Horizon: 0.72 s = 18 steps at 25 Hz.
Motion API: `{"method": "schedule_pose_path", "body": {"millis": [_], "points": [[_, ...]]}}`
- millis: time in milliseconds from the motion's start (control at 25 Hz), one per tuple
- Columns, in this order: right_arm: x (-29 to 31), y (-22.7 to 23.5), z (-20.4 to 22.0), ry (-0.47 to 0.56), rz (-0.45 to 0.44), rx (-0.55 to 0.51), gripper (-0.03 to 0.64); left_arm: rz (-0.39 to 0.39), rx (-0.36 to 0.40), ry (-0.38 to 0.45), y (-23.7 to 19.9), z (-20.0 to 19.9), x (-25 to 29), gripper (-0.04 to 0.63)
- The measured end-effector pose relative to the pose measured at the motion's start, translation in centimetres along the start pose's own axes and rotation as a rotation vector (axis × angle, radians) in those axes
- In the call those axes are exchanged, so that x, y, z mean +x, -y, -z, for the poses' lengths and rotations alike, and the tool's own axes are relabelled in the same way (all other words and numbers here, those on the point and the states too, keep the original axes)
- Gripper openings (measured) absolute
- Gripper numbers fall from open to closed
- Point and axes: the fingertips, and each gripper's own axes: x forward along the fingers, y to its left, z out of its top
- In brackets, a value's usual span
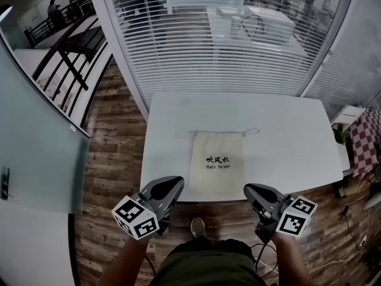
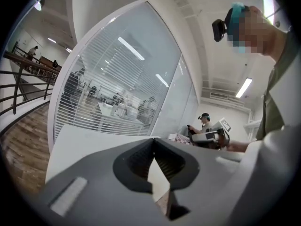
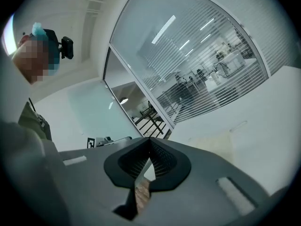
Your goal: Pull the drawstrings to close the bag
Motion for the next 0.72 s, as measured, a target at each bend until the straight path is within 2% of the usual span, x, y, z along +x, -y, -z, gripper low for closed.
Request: {"method": "schedule_pose_path", "body": {"millis": [400,720], "points": [[2.6,2.9,-1.7,0.007,0.033,0.02,0.009,0.008,-0.009,-0.025,-3.5,-0.6,2.7,0.006],[5.1,7.9,-3.5,-0.028,0.005,0.046,0.009,-0.058,-0.027,-0.051,-6.8,-0.5,6.3,0.006]]}}
